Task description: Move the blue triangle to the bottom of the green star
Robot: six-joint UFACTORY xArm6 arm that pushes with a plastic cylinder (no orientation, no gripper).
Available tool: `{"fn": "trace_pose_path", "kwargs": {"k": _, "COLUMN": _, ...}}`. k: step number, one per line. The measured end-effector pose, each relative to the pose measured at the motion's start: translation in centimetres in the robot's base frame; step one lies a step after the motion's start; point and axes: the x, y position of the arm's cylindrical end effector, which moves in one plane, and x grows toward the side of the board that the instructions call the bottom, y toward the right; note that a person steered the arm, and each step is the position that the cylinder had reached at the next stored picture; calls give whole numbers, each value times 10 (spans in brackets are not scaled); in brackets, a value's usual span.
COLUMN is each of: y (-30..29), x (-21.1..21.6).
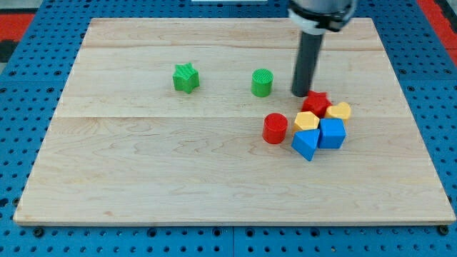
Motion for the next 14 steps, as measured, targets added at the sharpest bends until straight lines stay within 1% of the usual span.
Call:
{"fn": "trace_pose_path", "kwargs": {"k": 1, "y": -9, "x": 14}}
{"fn": "trace_pose_path", "kwargs": {"k": 2, "y": 44, "x": 6}}
{"fn": "trace_pose_path", "kwargs": {"k": 3, "y": 99, "x": 45}}
{"fn": "trace_pose_path", "kwargs": {"k": 4, "y": 64, "x": 73}}
{"fn": "trace_pose_path", "kwargs": {"k": 5, "y": -4, "x": 104}}
{"fn": "trace_pose_path", "kwargs": {"k": 6, "y": -52, "x": 125}}
{"fn": "trace_pose_path", "kwargs": {"k": 7, "y": -97, "x": 136}}
{"fn": "trace_pose_path", "kwargs": {"k": 8, "y": -177, "x": 136}}
{"fn": "trace_pose_path", "kwargs": {"k": 9, "y": -210, "x": 113}}
{"fn": "trace_pose_path", "kwargs": {"k": 10, "y": -231, "x": 87}}
{"fn": "trace_pose_path", "kwargs": {"k": 11, "y": -242, "x": 119}}
{"fn": "trace_pose_path", "kwargs": {"k": 12, "y": -265, "x": 101}}
{"fn": "trace_pose_path", "kwargs": {"k": 14, "y": -233, "x": 78}}
